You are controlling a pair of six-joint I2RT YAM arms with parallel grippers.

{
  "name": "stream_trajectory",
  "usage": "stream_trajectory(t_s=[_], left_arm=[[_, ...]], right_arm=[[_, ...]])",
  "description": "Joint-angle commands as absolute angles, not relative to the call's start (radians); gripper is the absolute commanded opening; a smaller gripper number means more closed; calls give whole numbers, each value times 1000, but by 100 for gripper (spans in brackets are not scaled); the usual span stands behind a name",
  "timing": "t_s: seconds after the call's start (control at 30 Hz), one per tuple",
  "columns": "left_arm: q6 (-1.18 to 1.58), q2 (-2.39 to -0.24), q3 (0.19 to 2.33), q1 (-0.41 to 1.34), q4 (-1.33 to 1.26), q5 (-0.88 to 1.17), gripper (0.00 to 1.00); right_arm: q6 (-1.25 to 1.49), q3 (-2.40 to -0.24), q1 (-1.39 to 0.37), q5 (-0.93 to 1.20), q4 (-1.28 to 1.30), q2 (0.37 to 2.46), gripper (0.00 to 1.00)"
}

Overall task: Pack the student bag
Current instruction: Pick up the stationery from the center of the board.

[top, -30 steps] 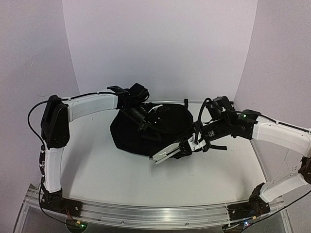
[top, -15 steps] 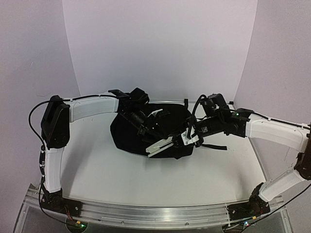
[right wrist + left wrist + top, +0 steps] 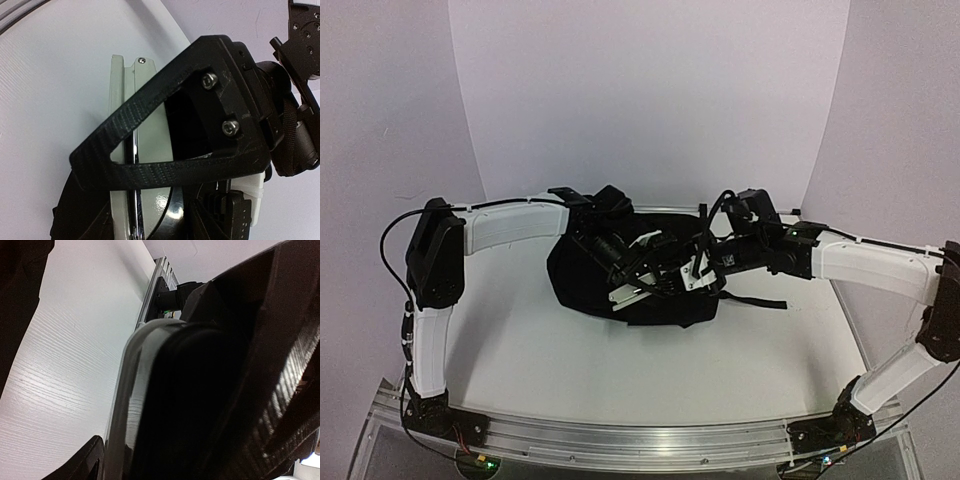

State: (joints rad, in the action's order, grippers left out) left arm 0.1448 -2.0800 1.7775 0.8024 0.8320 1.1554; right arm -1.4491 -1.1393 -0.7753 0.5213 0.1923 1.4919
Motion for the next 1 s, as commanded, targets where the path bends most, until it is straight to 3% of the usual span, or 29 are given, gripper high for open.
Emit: stream_trajectory(t_s=[0.0, 0.17, 0.37, 0.5, 0.73, 0.97], left_arm=[[110, -2028, 1789, 805, 849, 1174, 63], [103, -2015, 1776, 803, 845, 1167, 46], [195, -1981, 1718, 748, 765, 1155, 24], [277, -1934, 1671, 686, 660, 1153, 12], [385, -1885, 1635, 560, 563, 1097, 8], [525, -1817, 1542, 410, 449, 947, 8]], right_arm=[[-1440, -1193, -781, 544, 25, 1493, 21], [-1437, -1193, -780, 534, 8, 1497, 25], [-1426, -1163, -781, 506, 8, 1482, 41], [-1413, -1136, -780, 467, -27, 1468, 70], [-1240, -1148, -773, 352, -58, 1472, 91], [-641, -1443, -772, 127, 43, 1657, 98]])
